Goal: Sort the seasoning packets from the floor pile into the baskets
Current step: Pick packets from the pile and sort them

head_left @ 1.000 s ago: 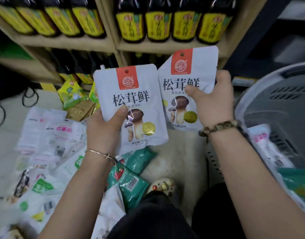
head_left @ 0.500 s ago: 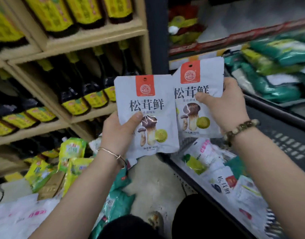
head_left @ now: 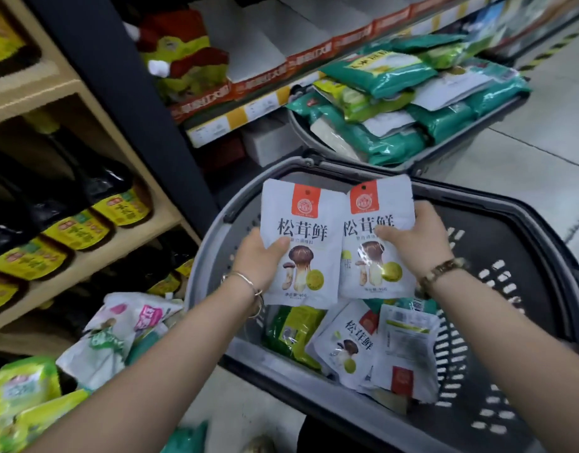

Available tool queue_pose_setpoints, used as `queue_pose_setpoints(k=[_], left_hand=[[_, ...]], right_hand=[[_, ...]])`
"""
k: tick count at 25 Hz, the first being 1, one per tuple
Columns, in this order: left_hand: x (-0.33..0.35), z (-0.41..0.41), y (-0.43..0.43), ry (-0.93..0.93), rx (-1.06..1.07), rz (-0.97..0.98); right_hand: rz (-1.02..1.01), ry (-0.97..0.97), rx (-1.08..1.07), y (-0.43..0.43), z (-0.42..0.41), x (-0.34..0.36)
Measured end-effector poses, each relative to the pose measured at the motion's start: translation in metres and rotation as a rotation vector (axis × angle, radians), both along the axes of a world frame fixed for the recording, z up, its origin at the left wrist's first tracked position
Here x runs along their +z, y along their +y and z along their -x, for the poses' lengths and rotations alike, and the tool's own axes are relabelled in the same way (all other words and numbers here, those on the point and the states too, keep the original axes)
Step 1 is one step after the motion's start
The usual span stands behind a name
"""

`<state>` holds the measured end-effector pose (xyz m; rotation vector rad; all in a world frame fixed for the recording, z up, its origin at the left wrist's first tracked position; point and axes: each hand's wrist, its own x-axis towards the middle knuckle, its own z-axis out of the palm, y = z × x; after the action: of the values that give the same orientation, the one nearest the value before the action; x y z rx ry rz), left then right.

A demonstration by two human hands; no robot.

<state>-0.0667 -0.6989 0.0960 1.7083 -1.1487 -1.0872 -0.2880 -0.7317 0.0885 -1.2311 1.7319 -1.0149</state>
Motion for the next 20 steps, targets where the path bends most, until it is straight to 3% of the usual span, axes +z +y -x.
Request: queue_pose_setpoints(k=[2, 8, 10, 13, 17, 20], left_hand=[[-0.026, 0.006, -0.019, -0.103, -0.078, -0.095], [-0.101, 0.024, -0.068, -0.639, -0.401, -0.346], [-0.121, 0.028, -0.076, -0.722, -0.452, -0.428], [-0.154, 0.027, -0.08, -0.583, -0.356, -0.569], [-0.188, 0.022, -0.081, -0.223, -0.181, -0.665], [-0.208, 0.017, -0.086, -0.236, -0.172, -0.638]], right_hand=[[-0.102, 0.049, -0.03, -0.004, 0.012, -0.034], [-0.423, 0.101, -0.229, 0.004, 0.028, -0.13], [-0.5, 0.113, -0.242, 0.006, 0.026, -0.155], [-0.577, 0.058, -0.257, 0.008, 0.018, -0.188], [-0.658, -0.129, -0.383, 0.006, 0.006, -0.224], [-0.678, -0.199, -0.462, 0.008, 0.001, -0.241]])
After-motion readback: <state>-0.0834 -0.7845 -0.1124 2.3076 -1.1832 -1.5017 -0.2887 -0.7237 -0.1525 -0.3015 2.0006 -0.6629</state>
